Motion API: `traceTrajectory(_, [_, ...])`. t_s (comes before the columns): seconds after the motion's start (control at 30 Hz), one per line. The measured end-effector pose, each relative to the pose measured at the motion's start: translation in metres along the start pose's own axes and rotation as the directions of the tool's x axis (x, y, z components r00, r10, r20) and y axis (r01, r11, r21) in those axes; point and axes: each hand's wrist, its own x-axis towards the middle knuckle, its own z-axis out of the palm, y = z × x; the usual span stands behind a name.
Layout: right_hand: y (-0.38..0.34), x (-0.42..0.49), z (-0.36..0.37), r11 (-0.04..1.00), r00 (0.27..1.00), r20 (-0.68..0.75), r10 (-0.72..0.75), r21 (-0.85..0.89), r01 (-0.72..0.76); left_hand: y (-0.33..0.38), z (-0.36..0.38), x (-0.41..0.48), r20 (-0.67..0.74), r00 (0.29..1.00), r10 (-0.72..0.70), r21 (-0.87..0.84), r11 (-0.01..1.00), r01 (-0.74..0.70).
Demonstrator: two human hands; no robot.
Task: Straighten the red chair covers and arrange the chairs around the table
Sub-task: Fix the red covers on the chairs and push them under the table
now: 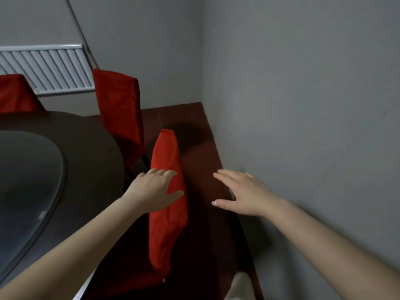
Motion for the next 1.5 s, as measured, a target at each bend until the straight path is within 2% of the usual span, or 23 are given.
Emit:
traceTrajectory(0.23, [0.036, 0.110, -0.004, 0.973, 0.970, 0.085, -0.226, -0.033, 0.230, -0.026, 0.007, 0.041, -0.027, 0.976, -0.216, -0.015, 0.976, 0.216])
traceTrajectory(0.43, [0.062, 0.203, -0.019, 0.882, 0.875, 0.179, -0.449, -0.068, 0.467, -0.024, 0.020, 0.060, -0.006, 0.882, -0.471, -0.132, 0.875, 0.466])
traceTrajectory(0.6, [0.066, 0.265, -0.010, 0.742, 0.722, 0.310, -0.619, -0.072, 0.667, -0.008, 0.048, 0.044, 0.065, 0.743, -0.666, -0.309, 0.695, 0.649])
traceTrajectory(0.77, [0.049, 0.321, 0.009, 0.615, 0.584, 0.366, -0.724, -0.039, 0.787, -0.007, 0.075, 0.015, 0.197, 0.531, -0.824, -0.384, 0.433, 0.815])
traceTrajectory(0.83, [0.038, 0.342, 0.018, 0.582, 0.544, 0.359, -0.758, -0.004, 0.813, -0.014, 0.080, 0.011, 0.200, 0.468, -0.861, -0.375, 0.375, 0.848])
traceTrajectory(0.93, [0.035, 0.373, 0.023, 0.567, 0.521, 0.370, -0.769, 0.019, 0.823, -0.029, 0.091, 0.021, 0.201, 0.416, -0.887, -0.400, 0.313, 0.861])
traceTrajectory(1.1, [0.051, 0.412, 0.023, 0.507, 0.457, 0.408, -0.790, 0.016, 0.862, -0.053, 0.108, 0.067, 0.262, 0.415, -0.871, -0.450, 0.270, 0.851])
traceTrajectory(1.2, [0.051, 0.433, 0.025, 0.462, 0.413, 0.416, -0.810, 0.018, 0.887, -0.069, 0.105, 0.099, 0.244, 0.429, -0.870, -0.441, 0.294, 0.848])
traceTrajectory(1.27, [0.045, 0.443, 0.031, 0.418, 0.371, 0.434, -0.821, 0.014, 0.908, -0.076, 0.097, 0.113, 0.222, 0.408, -0.885, -0.414, 0.293, 0.862])
traceTrajectory(1.4, [0.020, 0.459, 0.046, 0.334, 0.267, 0.502, -0.822, 0.048, 0.941, -0.081, 0.085, 0.122, 0.202, 0.301, -0.932, -0.392, 0.205, 0.897])
traceTrajectory(1.43, [0.014, 0.461, 0.053, 0.308, 0.231, 0.526, -0.818, 0.061, 0.950, -0.077, 0.084, 0.119, 0.208, 0.261, -0.943, -0.378, 0.168, 0.910])
traceTrajectory(1.5, [0.005, 0.463, 0.064, 0.258, 0.167, 0.564, -0.809, 0.084, 0.963, -0.060, 0.084, 0.109, 0.210, 0.134, -0.969, -0.385, 0.044, 0.922])
